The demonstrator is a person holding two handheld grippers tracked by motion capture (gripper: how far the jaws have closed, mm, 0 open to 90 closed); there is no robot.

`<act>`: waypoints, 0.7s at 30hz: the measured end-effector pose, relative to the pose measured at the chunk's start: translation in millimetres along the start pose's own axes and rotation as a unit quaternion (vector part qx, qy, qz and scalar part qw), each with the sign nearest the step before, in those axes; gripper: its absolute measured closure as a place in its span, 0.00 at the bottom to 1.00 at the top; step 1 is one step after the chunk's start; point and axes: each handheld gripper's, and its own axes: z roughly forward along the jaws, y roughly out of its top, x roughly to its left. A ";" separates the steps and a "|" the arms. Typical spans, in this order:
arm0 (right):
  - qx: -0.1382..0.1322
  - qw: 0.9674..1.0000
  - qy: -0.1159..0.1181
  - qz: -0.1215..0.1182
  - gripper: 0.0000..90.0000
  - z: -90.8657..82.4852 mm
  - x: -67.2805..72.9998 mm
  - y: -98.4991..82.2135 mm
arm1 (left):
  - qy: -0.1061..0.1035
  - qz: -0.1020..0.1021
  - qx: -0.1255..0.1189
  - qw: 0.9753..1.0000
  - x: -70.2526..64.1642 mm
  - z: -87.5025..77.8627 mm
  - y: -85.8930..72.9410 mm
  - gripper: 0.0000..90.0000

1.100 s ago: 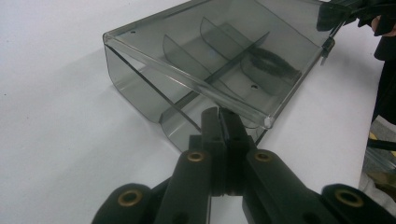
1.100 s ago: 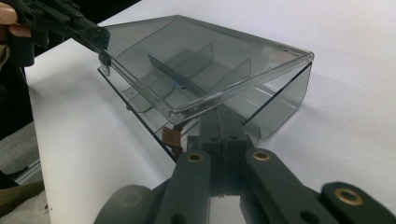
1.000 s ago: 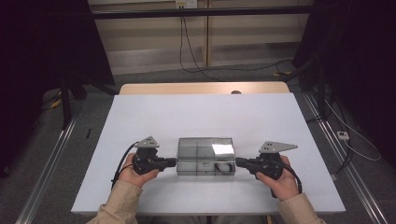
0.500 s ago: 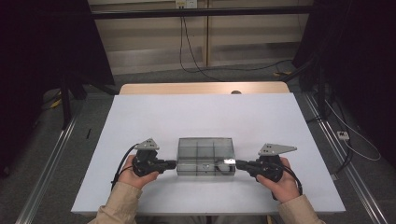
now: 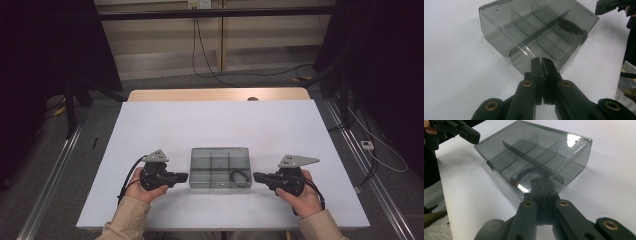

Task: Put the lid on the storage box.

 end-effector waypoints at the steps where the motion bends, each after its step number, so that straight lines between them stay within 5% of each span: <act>1: -0.004 1.000 -0.003 0.000 1.00 -1.0 -0.7 0.0 | 0.003 0.003 -0.001 1.000 0.5 -1.1 -0.4 0.93; 10: -0.017 0.998 -0.055 -0.009 0.71 -17.2 -12.8 -7.2 | 0.039 0.007 -0.027 0.999 12.8 -16.7 -7.4 0.51; 15: -0.024 0.997 -0.077 -0.011 0.53 -25.7 -20.4 -12.4 | 0.049 0.013 -0.028 0.998 18.9 -22.8 -10.4 0.40; 21: -0.022 0.996 -0.089 -0.013 0.43 -31.6 -25.9 -18.5 | 0.062 0.018 -0.029 0.998 24.6 -26.7 -16.0 0.26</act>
